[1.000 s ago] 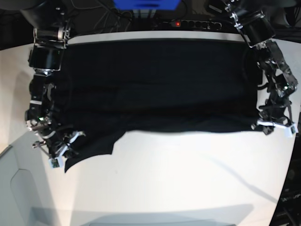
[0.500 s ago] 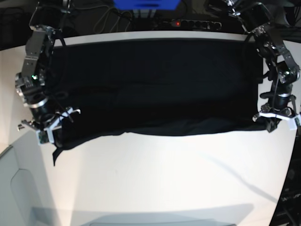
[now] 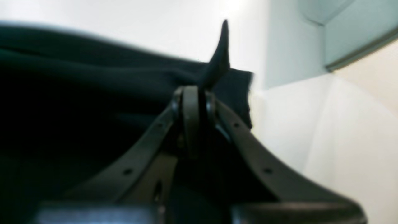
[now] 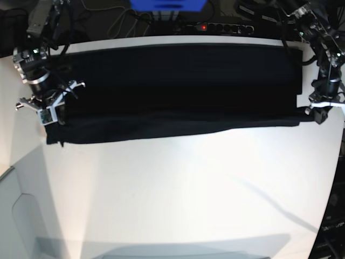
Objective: Fold the T-shirt properly
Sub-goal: 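Lift and fold the remaining edge toward the collar with both grippers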
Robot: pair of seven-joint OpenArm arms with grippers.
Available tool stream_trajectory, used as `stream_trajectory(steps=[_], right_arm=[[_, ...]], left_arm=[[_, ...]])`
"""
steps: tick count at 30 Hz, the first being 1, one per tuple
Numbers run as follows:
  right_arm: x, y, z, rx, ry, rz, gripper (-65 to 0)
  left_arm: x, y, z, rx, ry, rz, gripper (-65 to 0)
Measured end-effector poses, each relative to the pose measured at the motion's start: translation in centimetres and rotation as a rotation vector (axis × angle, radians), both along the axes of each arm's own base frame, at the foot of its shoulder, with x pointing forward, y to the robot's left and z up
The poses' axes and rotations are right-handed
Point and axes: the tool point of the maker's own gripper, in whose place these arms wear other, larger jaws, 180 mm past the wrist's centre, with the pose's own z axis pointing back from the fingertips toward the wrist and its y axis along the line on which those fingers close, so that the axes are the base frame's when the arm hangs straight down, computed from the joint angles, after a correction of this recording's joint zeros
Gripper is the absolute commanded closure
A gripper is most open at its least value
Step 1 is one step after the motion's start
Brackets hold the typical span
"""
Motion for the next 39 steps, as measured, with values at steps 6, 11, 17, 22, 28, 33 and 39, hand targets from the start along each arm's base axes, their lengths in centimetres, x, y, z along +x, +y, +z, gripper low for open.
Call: stream_trajectory(steps=[6, 11, 17, 22, 28, 33, 39], right_arm=[[-2.5, -1.2, -1.4, 0.019, 0.053, -0.052, 0.0], [-3.9, -1.7, -2.1, 0.024, 0.084, -0.084, 0.0], [-5.0, -3.3, -2.3, 0.012, 0.098, -0.135, 0.0], [-5.2, -3.8, -2.2, 0.001, 0.101, -0.141, 0.0], [-6.8, -3.9, -3.1, -0.007, 0.147, -0.137, 0.0], [-7.3, -3.7, -3.0, -0.009, 0.139, -0.123, 0.0], [-9.1, -3.3, -3.5, -0.001, 0.156, -0.109, 0.0]], left_arm=[[-0.7, -0.2, -0.5, -0.020, 0.011, -0.006, 0.0], [-1.1, -0.5, 0.1, 0.003, 0.010, -0.015, 0.0], [-2.1, -0.7, -0.5, 0.006, 0.043, -0.022, 0.0], [-3.2, -1.0, -1.7, -0.012, 0.067, -0.008, 0.0], [-3.9, -1.0, -2.4, -0.021, 0.091, -0.002, 0.0], [-3.9, -1.0, -2.4, -0.020, 0.093, -0.005, 0.0], [-4.2, 0.3, -2.6, -0.027, 0.088, 0.033, 0.0]])
